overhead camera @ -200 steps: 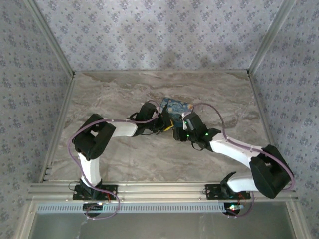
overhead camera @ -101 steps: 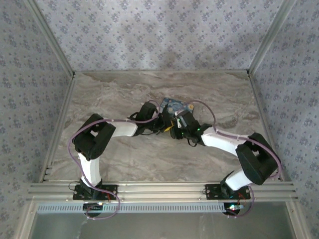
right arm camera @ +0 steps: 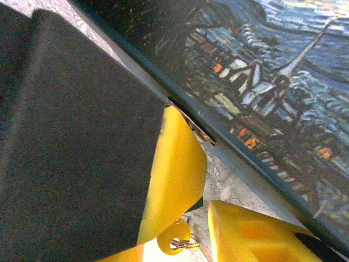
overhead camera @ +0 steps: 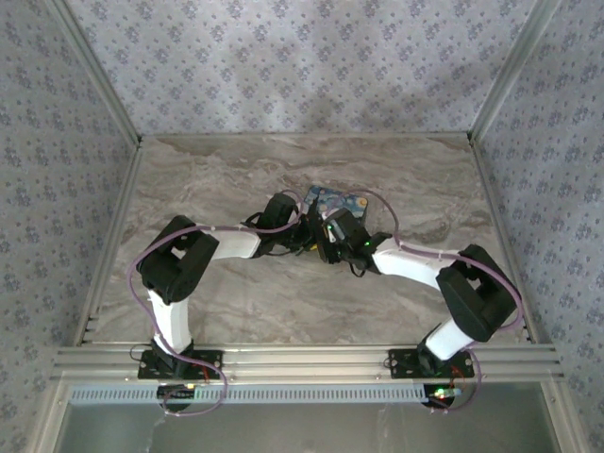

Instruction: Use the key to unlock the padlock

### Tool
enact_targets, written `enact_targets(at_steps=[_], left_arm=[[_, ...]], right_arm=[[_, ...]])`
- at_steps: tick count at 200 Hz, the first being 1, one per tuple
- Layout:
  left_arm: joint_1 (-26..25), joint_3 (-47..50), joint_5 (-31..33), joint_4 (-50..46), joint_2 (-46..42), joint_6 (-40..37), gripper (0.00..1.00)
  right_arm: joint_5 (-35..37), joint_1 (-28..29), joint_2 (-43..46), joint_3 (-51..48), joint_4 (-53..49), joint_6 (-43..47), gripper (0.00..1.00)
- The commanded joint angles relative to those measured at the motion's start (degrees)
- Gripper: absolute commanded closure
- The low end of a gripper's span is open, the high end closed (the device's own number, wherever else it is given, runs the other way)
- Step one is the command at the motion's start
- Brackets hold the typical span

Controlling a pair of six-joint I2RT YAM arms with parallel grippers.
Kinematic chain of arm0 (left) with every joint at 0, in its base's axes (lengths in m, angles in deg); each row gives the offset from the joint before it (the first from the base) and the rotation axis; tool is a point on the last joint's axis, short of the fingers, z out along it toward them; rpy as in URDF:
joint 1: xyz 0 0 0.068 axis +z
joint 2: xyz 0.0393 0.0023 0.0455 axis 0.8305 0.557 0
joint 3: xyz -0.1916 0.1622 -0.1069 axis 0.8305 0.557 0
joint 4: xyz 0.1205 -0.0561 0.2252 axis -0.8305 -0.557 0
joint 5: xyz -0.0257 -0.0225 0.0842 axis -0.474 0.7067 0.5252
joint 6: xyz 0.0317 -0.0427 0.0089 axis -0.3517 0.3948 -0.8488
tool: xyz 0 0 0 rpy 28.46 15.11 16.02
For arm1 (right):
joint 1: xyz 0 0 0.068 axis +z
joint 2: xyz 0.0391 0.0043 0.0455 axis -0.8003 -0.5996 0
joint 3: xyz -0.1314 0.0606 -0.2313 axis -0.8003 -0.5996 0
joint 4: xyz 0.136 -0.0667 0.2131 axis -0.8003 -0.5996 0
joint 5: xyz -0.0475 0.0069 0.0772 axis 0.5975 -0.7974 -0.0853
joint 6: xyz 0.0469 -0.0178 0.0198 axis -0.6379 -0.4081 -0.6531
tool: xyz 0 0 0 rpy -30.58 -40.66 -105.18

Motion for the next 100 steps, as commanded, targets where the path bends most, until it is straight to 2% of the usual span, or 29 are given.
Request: enact_targets(at_steps=[1, 18, 47, 90, 100], left_arm=[[-0.29, -1.96, -2.75, 0.14, -2.2, 0.73, 0.97], [-0.36, -1.89, -2.85, 0.13, -2.29, 0.73, 0.97], [-0.37, -1.7, -2.78, 0.2, -2.29, 0.65, 0.97], [-0.37, -1.37, -2.51, -0.11, -2.55, 0.12, 0.97], [-0.39, -1.33, -2.29, -0.61, -2.56, -0.22, 0.96]], right_arm=[[2.77, 0.37, -1.09, 2.5, 0.01, 1.13, 0.67], [3.13, 0.48, -1.29, 2.81, -0.39, 1.36, 0.75], [1.7, 0.38, -1.1, 2.7, -0.09, 1.44, 1.0], [-0.74, -0.37, 0.0, 1.47, 0.7, 1.18, 1.0], [-0.6, -0.37, 0.36, 1.11, 0.69, 0.93, 0.87]])
